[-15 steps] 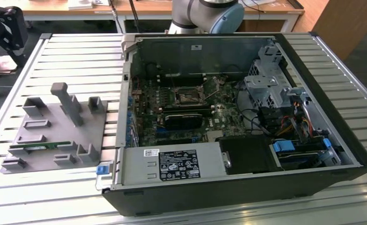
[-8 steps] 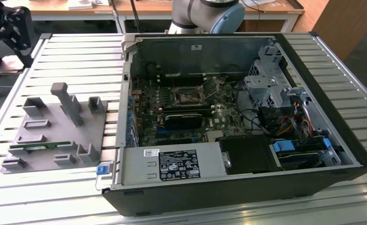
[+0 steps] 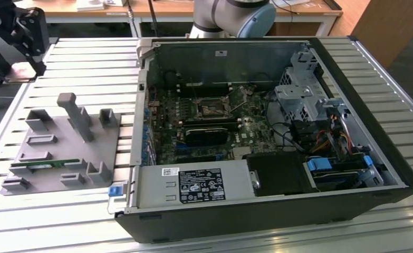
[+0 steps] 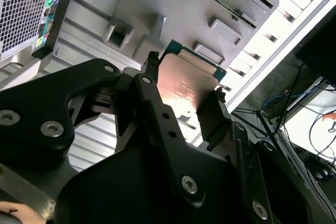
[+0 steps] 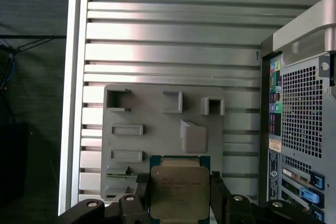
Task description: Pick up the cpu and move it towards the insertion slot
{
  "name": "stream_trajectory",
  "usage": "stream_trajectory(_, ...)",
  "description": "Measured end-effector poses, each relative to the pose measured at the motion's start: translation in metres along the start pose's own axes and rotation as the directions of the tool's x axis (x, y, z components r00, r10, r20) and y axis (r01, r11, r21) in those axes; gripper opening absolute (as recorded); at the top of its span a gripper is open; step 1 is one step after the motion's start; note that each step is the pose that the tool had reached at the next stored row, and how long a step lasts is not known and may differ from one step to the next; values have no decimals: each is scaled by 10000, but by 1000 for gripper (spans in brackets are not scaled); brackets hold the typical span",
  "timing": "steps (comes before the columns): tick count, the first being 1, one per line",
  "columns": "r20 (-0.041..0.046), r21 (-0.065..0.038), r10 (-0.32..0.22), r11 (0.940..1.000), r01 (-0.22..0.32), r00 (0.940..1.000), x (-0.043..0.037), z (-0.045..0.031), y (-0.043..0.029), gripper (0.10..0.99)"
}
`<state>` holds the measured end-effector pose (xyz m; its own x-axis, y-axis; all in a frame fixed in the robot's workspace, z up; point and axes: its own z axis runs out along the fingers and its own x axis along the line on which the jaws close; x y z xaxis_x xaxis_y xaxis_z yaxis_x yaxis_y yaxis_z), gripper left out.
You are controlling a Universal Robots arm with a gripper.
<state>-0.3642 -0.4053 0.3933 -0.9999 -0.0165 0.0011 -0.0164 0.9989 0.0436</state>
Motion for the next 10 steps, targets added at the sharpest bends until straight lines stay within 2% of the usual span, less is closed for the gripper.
stream_trajectory(10, 0, 0, 0, 10000, 0, 10000, -166, -1, -3, 541)
